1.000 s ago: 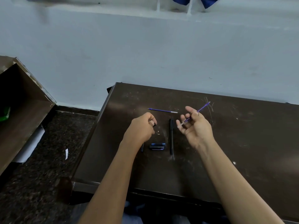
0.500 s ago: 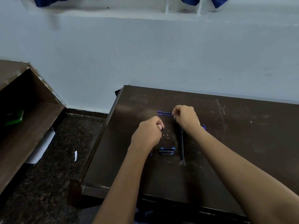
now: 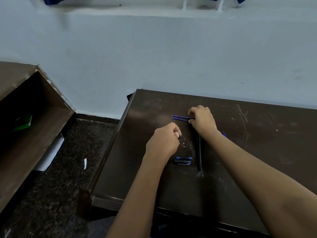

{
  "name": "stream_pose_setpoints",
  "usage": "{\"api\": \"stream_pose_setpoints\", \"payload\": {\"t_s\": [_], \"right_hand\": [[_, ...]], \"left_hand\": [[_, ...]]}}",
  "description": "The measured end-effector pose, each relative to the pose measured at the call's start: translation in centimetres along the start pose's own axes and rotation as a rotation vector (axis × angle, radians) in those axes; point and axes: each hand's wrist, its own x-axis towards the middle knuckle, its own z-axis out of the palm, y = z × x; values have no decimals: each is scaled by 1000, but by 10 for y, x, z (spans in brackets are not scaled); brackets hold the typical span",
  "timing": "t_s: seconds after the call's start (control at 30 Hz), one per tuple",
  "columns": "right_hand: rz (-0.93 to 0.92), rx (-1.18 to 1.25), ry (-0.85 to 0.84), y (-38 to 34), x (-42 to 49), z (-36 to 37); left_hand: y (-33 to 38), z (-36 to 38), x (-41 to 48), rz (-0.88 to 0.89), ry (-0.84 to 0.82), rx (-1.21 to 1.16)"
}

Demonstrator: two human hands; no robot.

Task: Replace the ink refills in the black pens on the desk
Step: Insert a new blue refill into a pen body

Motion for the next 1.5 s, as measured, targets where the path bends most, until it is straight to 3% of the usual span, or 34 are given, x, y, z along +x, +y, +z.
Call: {"api": "stream_pose_setpoints", "payload": {"t_s": [0.27, 0.67, 1.5], "right_hand": [[8, -9, -105, -5, 19, -3], [109, 117, -7, -5, 21, 8], [89, 208, 34, -6, 15, 3]], "left_hand": [[1, 0, 1, -6, -9, -13], [1, 0, 2, -2, -17, -37], [4, 3, 1, -10, -12, -13]]}}
